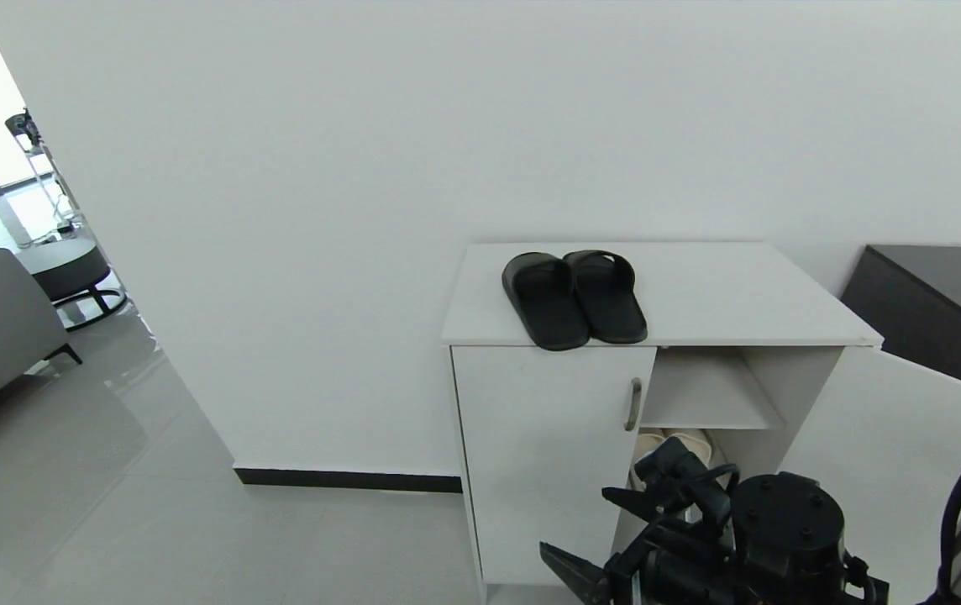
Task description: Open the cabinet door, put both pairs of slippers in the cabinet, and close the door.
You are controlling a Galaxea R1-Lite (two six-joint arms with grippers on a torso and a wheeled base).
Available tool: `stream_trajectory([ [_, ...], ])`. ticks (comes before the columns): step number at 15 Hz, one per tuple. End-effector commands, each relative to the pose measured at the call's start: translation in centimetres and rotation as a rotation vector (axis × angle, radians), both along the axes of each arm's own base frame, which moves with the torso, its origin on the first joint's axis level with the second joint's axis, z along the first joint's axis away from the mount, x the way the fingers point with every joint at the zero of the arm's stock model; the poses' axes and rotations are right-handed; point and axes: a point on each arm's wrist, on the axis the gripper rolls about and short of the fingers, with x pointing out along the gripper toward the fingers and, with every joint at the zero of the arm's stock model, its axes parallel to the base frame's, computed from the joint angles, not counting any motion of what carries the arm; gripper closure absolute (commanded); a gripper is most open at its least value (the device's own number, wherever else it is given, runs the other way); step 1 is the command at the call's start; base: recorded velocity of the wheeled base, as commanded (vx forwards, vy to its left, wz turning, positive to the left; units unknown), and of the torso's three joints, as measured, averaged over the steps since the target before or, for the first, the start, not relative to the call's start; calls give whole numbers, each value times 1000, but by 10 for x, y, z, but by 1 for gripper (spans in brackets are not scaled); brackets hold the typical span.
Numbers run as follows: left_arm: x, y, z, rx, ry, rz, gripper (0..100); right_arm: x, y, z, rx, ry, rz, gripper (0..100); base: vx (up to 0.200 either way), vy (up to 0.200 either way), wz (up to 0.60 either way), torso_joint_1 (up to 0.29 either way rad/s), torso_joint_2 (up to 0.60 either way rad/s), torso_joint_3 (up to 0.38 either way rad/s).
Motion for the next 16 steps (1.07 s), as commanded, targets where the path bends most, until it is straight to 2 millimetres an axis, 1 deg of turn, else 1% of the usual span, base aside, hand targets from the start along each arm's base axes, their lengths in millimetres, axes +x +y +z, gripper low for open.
stream_trajectory([
  [1, 0, 0, 0, -2, 1, 1, 100, -1, -1, -1, -5, 4, 0, 0, 0, 0, 0, 266, -579, -310],
  [5, 0, 0, 0, -3, 1, 2, 100, -1, -1, -4, -13, 11, 3, 0, 0, 0, 0, 275, -582, -305],
  [6, 0, 0, 0, -3, 1, 2, 100, -6, -2, -5, -17, 13, 19, 0, 0, 0, 0, 212, -456, -237],
  [7, 0, 0, 0, -3, 1, 5, 100, -13, -3, -7, -39, -20, 46, 0, 0, 0, 0, 115, -276, -124],
  [8, 0, 0, 0, -3, 1, 5, 100, -17, -8, -13, -82, -46, 64, 0, 0, 0, 0, 46, -90, -51],
  [9, 0, 0, 0, -3, 1, 5, 100, -17, -9, -15, -93, -45, 65, 0, 0, 0, 0, 0, 0, 0],
  [10, 0, 0, 0, -3, 1, 7, 100, -10, -3, -11, -87, -53, 41, 0, 0, 0, 0, 0, 0, 0],
  [11, 0, 0, 0, -3, 1, 7, 100, -6, 0, 0, -122, -52, -34, 0, 0, 0, 0, 0, 0, 0],
  [12, 0, 0, 0, -3, 1, 5, 100, -3, 3, 16, -139, -25, -92, 0, 0, 0, 0, 0, 0, 0],
  [14, 0, 0, 0, -3, 1, 5, 100, -9, 13, 67, -93, 127, -151, 0, 0, 0, 0, 0, 0, 0],
  [15, 0, 0, 0, -3, 1, 5, 100, -8, 21, 87, -76, 181, -229, 0, 0, 0, 0, 0, 0, 0],
  [16, 0, 0, 0, -3, 1, 5, 100, -5, 25, 93, -76, 186, -284, 0, 0, 0, 0, 0, 0, 0],
])
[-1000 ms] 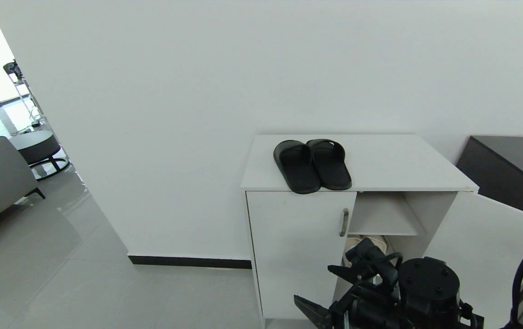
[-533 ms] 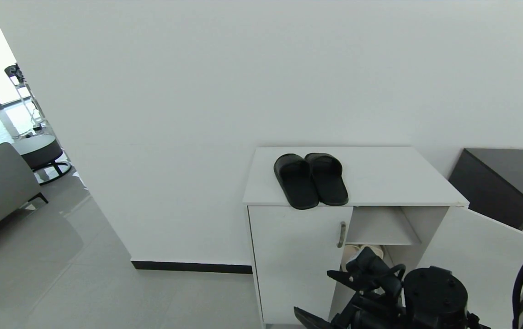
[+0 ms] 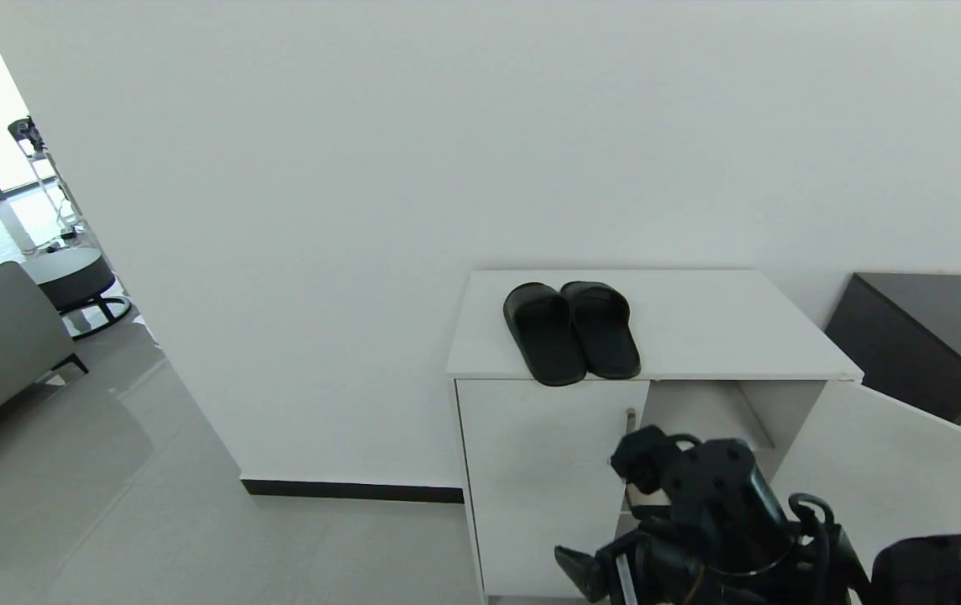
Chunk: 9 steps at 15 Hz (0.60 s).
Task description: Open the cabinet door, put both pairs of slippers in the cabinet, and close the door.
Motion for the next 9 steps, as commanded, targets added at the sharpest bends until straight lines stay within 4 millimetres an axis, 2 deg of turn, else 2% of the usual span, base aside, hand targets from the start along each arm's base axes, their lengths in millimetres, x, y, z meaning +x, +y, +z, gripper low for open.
stream_trajectory([
  [1, 0, 0, 0, 0, 1, 0, 100, 10, 21, 60, 102, -123, -269, 0, 0, 0, 0, 0, 0, 0],
  [3, 0, 0, 0, 0, 1, 0, 100, 21, 27, 54, 103, -204, -362, 0, 0, 0, 0, 0, 0, 0],
  [6, 0, 0, 0, 0, 1, -1, 100, 32, 20, 36, 29, -331, -349, 0, 0, 0, 0, 0, 0, 0],
  [9, 0, 0, 0, -2, 1, 0, 100, 53, 22, 25, 27, -349, -386, 0, 0, 0, 0, 0, 0, 0],
])
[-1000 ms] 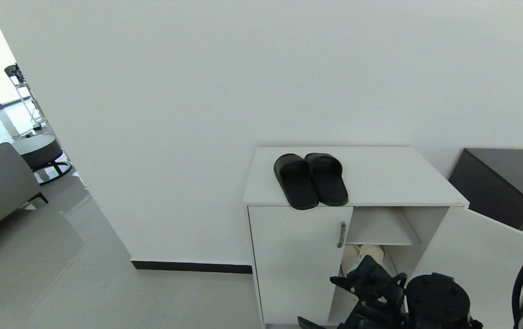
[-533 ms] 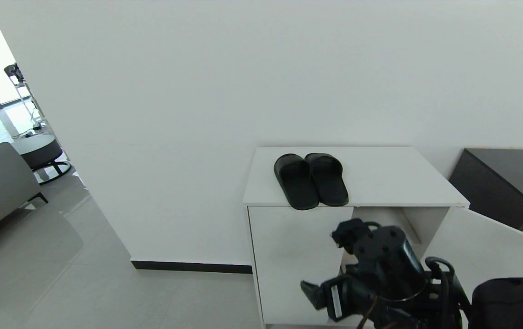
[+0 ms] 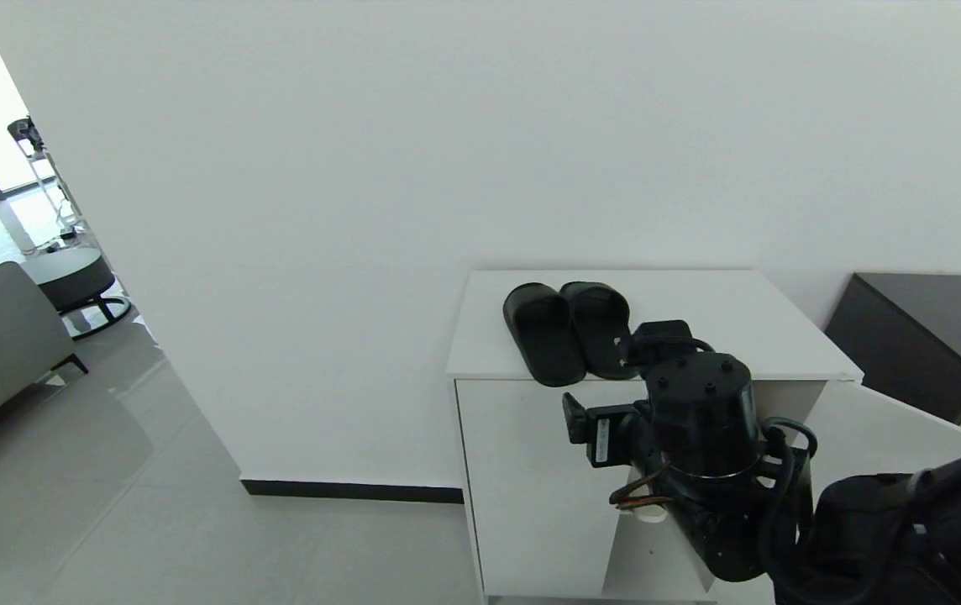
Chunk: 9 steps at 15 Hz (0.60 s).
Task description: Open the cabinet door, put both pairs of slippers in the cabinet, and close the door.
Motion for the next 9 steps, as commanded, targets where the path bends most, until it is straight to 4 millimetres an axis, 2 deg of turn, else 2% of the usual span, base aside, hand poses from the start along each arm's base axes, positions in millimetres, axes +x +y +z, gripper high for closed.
stream_trajectory([
  [1, 0, 0, 0, 0, 1, 1, 100, 16, 4, -18, -31, 26, -25, 0, 200, 0, 0, 7, -2, 2],
  [4, 0, 0, 0, 0, 1, 1, 100, 33, 15, -25, -40, 21, -30, 0, 200, 0, 0, -2, 4, 2],
  [8, 0, 0, 0, 0, 1, 0, 100, 37, 16, -26, -39, 24, 0, 0, 200, 0, 0, 8, 2, 0],
  [9, 0, 0, 0, 0, 1, 0, 100, 45, 14, -28, -35, 27, -1, 0, 200, 0, 0, 7, 2, -2],
])
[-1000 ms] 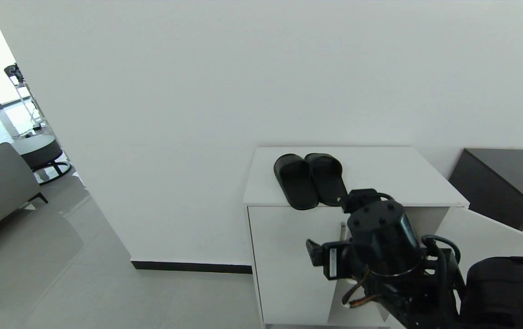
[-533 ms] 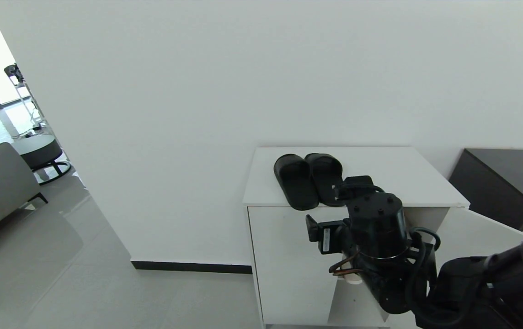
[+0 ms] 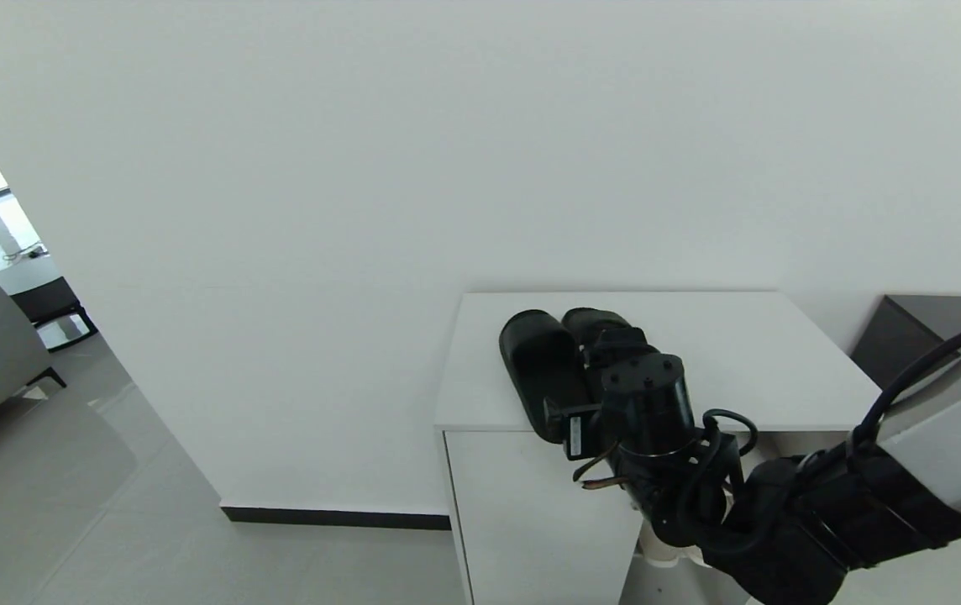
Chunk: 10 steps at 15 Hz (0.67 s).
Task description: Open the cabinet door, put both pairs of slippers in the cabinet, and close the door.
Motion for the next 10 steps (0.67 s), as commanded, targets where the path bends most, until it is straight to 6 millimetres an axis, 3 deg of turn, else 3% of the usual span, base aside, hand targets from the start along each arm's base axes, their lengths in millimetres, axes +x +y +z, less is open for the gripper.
stream_trajectory([
  [1, 0, 0, 0, 0, 1, 0, 100, 11, -2, -3, 6, 3, -4, 0, 200, 0, 0, 7, 12, -7],
  [3, 0, 0, 0, 2, 1, -1, 100, 18, -2, 0, 4, -6, 21, 0, 0, 0, 0, 0, 0, 0],
  [10, 0, 0, 0, 0, 1, -1, 100, 65, 12, -23, -25, -24, -2, 0, 0, 0, 0, 0, 0, 0],
])
